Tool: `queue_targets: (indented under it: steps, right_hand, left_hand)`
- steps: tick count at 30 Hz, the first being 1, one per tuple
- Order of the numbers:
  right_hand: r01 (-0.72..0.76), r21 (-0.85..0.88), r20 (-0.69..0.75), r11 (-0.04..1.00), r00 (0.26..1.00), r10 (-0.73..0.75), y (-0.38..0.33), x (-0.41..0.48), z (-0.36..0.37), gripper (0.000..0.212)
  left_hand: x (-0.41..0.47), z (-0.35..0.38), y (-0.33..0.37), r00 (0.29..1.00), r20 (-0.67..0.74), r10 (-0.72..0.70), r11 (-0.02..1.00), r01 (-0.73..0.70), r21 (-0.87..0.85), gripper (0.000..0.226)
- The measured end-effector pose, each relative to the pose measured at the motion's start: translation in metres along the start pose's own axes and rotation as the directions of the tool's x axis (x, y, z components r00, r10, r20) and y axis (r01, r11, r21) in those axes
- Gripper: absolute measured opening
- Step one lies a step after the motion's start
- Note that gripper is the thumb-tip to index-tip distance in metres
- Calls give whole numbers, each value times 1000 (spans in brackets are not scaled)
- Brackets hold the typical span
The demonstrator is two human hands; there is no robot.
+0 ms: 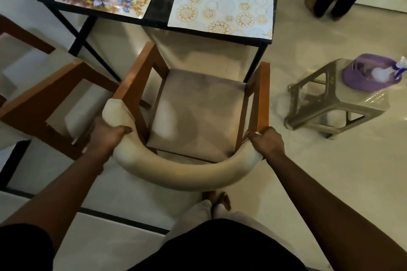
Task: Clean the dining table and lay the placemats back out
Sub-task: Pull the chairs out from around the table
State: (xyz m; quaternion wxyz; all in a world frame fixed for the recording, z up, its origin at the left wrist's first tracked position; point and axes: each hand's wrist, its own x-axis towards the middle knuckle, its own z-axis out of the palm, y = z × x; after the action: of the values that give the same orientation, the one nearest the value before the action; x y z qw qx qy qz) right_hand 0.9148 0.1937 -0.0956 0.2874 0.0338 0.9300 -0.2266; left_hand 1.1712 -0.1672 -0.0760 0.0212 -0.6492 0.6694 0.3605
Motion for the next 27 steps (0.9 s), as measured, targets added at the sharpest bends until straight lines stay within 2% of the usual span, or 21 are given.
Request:
queue_targets:
  steps: [3, 8, 10, 15, 17, 20, 23, 24, 25, 27]
  right_hand:
    - [-8, -2, 22, 1000, 1000, 9, -1, -1, 1, 61]
    - [16, 27, 36, 999, 999, -17, -1, -2, 4, 69]
    - [72, 17, 23, 997, 997, -73, 4, -5, 8, 77]
    - [229, -240, -2, 943, 972, -236, 12, -38, 23, 74]
    - [276, -381, 21, 883, 957, -290, 8, -59, 32, 74]
    - [351, -503, 86, 790, 930, -359, -8, -97, 52, 73]
    - [450, -514, 128, 730, 882, -454, -41, -139, 82, 75]
    - [484, -494, 148, 722, 865, -479, -56, -152, 95, 75]
    - [513, -468, 161, 719, 850, -501, -71, -165, 111, 74]
    - [538, -425, 168, 728, 837, -521, -102, -188, 138, 70]
  left_hand:
    - [-26, 10, -7, 999, -39, 15, 1000, -14, 28, 101]
    - [-63, 25, -20, 962, -66, 267, 935, -241, 260, 95]
    - [-67, 23, -20, 951, -37, 307, 911, -282, 302, 93]
    - [-65, 12, -22, 908, 69, 414, 790, -396, 468, 83]
    - [-62, 9, -22, 860, 152, 488, 685, -484, 544, 73]
    - [-62, 6, -25, 770, 288, 569, 549, -617, 564, 61]
    - [-62, -2, -37, 595, 413, 690, 363, -777, 513, 58]
    - [-59, -7, -43, 543, 432, 720, 343, -820, 459, 61]
    - [-54, -15, -48, 522, 430, 736, 365, -842, 397, 65]
    - [-39, -33, -56, 542, 391, 744, 460, -840, 289, 68]
